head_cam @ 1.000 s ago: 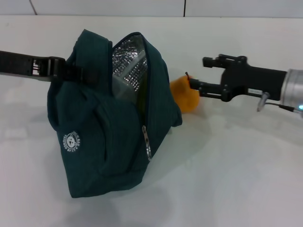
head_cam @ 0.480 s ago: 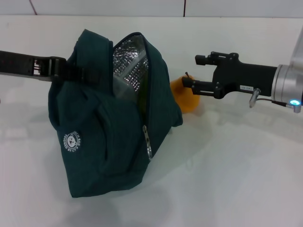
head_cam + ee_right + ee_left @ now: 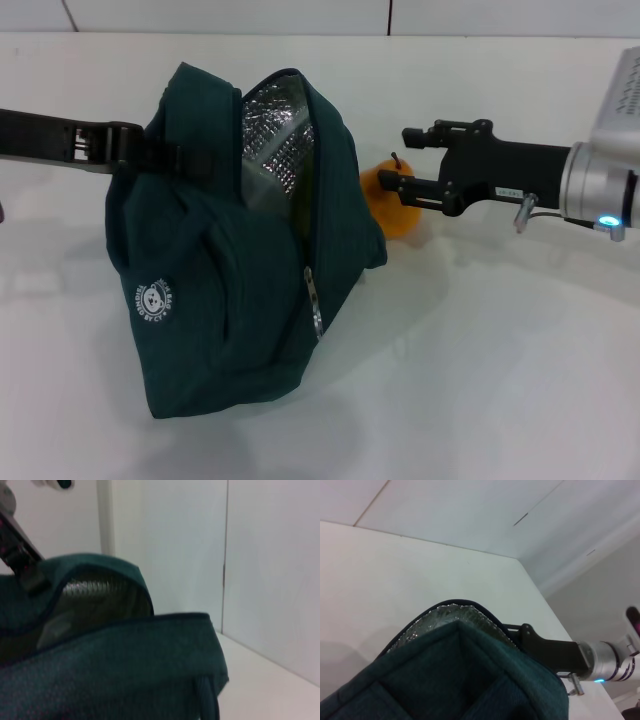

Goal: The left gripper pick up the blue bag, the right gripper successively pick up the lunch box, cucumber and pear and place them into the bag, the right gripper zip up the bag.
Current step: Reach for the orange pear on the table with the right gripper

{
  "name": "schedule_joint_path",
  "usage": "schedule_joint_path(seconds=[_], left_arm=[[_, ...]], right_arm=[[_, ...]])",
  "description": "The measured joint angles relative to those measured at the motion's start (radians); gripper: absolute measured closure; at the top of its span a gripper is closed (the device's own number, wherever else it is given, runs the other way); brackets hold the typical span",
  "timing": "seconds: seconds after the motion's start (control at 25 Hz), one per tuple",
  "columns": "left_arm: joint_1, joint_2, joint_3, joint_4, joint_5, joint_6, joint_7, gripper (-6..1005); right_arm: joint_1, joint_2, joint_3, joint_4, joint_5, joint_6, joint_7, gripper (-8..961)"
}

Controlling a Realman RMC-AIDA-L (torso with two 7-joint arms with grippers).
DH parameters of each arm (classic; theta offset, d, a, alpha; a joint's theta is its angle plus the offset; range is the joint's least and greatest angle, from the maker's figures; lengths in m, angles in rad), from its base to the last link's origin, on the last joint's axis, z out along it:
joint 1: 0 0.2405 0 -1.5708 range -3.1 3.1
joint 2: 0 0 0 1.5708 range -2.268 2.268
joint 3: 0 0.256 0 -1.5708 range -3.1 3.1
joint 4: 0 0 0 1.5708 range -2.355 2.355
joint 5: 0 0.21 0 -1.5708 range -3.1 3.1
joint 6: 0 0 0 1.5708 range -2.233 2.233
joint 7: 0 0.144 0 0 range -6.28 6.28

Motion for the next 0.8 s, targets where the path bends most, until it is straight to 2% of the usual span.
schedule_joint_path(seconds=[0.28, 0.48, 0.72, 0.8], left_arm=[[0.000, -0.003, 0.000, -0.001, 0.000, -0.004, 0.003, 956], [-0.003, -0.003, 0.000, -0.007, 0.000, -0.004, 0.010, 956], [0.003, -0.002, 0.000, -0.007, 0.000, -0.008, 0.018, 956], [0.005, -0.002, 0.000, -0.008, 0.000, -0.009, 0.018, 956]], right_arm=[[0.020, 0.000, -0.088, 0.001, 0.048, 0.085, -0.008, 407], [0.024, 0.000, -0.092, 0.001, 0.072, 0.090, -0.048, 585], [0.028, 0.000, -0.093, 0.001, 0.078, 0.090, -0.051, 687], [0.028, 0.000, -0.093, 0.001, 0.078, 0.088, -0.051, 761]])
